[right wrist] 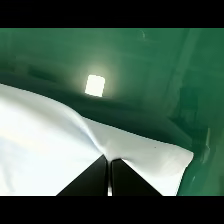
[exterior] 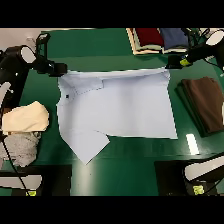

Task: Fold the shirts.

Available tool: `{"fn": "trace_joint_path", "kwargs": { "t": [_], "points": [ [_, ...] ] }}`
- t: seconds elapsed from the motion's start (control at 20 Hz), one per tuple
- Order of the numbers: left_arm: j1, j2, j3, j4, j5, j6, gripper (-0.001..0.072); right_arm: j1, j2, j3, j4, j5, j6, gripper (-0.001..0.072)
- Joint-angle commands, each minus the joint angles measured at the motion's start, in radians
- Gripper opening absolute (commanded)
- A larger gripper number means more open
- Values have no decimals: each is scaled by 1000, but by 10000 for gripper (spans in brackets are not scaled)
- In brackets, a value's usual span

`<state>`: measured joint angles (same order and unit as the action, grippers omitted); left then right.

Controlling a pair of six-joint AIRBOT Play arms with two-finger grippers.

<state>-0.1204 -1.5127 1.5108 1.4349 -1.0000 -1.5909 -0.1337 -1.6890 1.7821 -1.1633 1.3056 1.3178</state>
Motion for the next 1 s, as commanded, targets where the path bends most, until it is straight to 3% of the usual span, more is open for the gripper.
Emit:
{"fn": "trace_joint_path", "kwargs": {
  "t": [0.0,0.5,0.55,0.6,0.65,0.8,0.95],
  "points": [
    [21,-14,-30,-6,-94,39,22,-7,-23,29,-89,97,-3,15],
    [21,-15,-257,-75,3,36,25,36,72,-313,-92,9,2,27],
    [21,-14,-250,-63,-13,36,197,35,74,-306,-93,26,2,231],
    [21,-10,-237,-46,-39,35,515,35,74,-288,-92,45,2,415],
    [21,0,-219,-16,-82,24,549,35,74,-256,-93,79,2,417],
    [21,92,-216,40,-190,25,539,33,118,-199,-93,172,2,413],
    [20,261,-394,43,-208,-8,539,33,253,-293,-92,153,2,412]
  ]
}}
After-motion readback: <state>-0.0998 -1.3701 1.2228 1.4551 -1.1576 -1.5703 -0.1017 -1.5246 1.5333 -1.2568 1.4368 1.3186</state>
